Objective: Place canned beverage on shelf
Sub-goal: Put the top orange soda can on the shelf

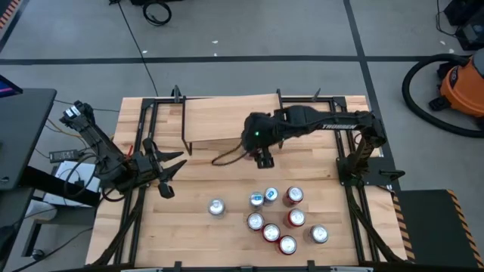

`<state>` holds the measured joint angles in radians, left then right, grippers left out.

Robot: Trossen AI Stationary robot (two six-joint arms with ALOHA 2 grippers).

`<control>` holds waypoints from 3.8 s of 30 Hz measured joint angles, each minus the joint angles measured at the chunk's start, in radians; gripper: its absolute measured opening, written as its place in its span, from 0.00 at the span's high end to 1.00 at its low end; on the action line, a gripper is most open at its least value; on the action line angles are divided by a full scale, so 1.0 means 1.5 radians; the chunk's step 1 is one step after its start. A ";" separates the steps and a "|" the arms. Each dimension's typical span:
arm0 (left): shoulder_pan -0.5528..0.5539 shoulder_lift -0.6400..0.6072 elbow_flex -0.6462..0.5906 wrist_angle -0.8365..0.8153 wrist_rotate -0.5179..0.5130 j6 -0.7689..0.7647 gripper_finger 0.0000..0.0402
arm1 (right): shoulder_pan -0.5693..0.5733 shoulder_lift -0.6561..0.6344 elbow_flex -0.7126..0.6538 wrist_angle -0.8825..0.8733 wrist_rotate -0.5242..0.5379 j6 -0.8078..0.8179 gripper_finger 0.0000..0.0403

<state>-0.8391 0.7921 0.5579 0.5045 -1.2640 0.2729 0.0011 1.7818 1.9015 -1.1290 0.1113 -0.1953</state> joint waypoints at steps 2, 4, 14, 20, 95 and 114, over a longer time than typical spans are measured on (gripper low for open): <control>0.000 0.000 0.000 0.000 0.000 0.000 0.67 | -0.018 -0.004 0.000 -0.011 -0.007 -0.011 0.20; 0.000 0.000 0.000 0.000 0.000 0.000 0.67 | -0.037 -0.004 0.000 -0.019 -0.020 -0.020 0.20; 0.016 0.000 0.000 0.000 0.000 0.000 0.67 | -0.133 -0.006 0.015 -0.046 -0.044 -0.062 0.20; 0.049 0.000 0.000 -0.021 0.000 -0.001 0.67 | -0.186 -0.006 0.047 -0.069 -0.076 -0.081 0.20; 0.171 0.001 0.000 -0.082 0.009 -0.026 0.67 | -0.482 0.131 0.213 -0.145 -0.233 -0.274 0.20; 0.171 0.001 0.000 -0.086 0.009 -0.030 0.67 | -0.480 0.127 0.178 -0.112 -0.213 -0.268 0.16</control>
<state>-0.5819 0.7929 0.5575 0.3752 -1.2510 0.2276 -0.7197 1.9728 2.1685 -1.2970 -0.2077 -0.5979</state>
